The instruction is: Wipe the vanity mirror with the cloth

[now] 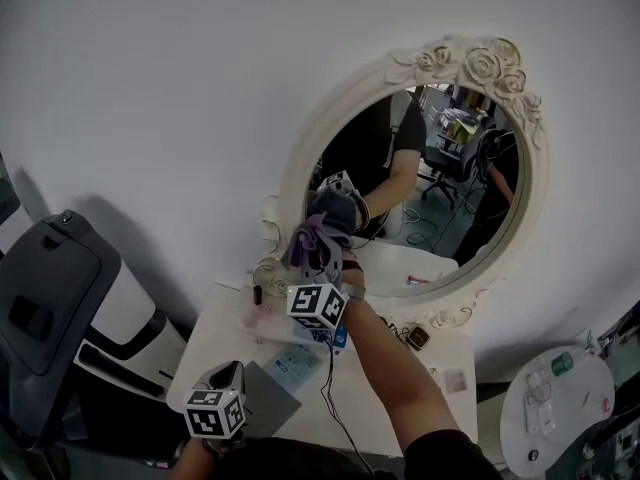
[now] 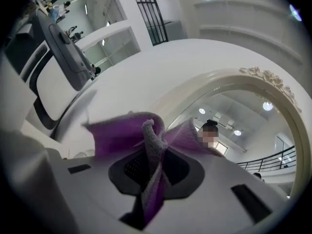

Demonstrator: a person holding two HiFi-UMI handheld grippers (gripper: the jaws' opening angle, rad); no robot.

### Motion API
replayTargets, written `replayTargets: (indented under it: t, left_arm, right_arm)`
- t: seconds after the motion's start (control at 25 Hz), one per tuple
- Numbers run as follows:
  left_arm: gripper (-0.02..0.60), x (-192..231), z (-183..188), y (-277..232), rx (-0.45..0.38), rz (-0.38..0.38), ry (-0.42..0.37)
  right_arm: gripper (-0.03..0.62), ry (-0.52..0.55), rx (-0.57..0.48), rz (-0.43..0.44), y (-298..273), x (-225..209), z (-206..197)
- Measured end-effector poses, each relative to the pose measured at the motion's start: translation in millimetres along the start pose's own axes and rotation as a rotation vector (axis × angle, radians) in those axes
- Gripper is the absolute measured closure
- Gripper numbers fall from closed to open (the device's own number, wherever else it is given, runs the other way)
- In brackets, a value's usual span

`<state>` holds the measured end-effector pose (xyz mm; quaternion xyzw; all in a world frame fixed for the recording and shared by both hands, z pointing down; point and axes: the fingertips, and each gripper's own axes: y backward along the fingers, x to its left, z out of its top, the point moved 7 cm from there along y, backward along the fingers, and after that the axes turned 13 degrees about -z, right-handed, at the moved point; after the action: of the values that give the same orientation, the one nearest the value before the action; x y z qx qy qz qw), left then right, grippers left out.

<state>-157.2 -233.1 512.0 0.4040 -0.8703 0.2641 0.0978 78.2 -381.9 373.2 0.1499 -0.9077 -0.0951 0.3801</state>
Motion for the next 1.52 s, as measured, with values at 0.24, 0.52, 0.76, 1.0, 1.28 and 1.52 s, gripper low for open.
replayTargets:
  t: [0.24,0.52,0.76,1.0,1.28,1.52]
  left_arm:
    - [0.581,-12,-7,-13,0.033,-0.017,0.017]
    - [0.582,-63,-6,-61,0.099,-0.126,-0.059]
    - [0.581,-112,-10,-98,0.154,-0.211,-0.14]
    - [0.581,-128,-11,-113,0.167,-0.2,-0.152]
    - [0.581,-129,-18,-117,0.181,-0.175,-0.126]
    - [0.583,-113,-25,-105,0.176,-0.136,-0.087]
  right_arm:
    - [0.545,0.05,0.041,-0.045,4,-31,-37]
    - [0.543,0.002,0.07,-0.224,25,-144,-72]
    - [0.543,-0.056,0.177,-0.389,54,-235,-123]
    - [0.543,-0.215,0.367,-0.437,76,-273,-169]
    - [0.543,-0.229,0.563,-0.32,96,-251,-215]
    - [0.545,-0.24,0.555,-0.397,97,-234,-225]
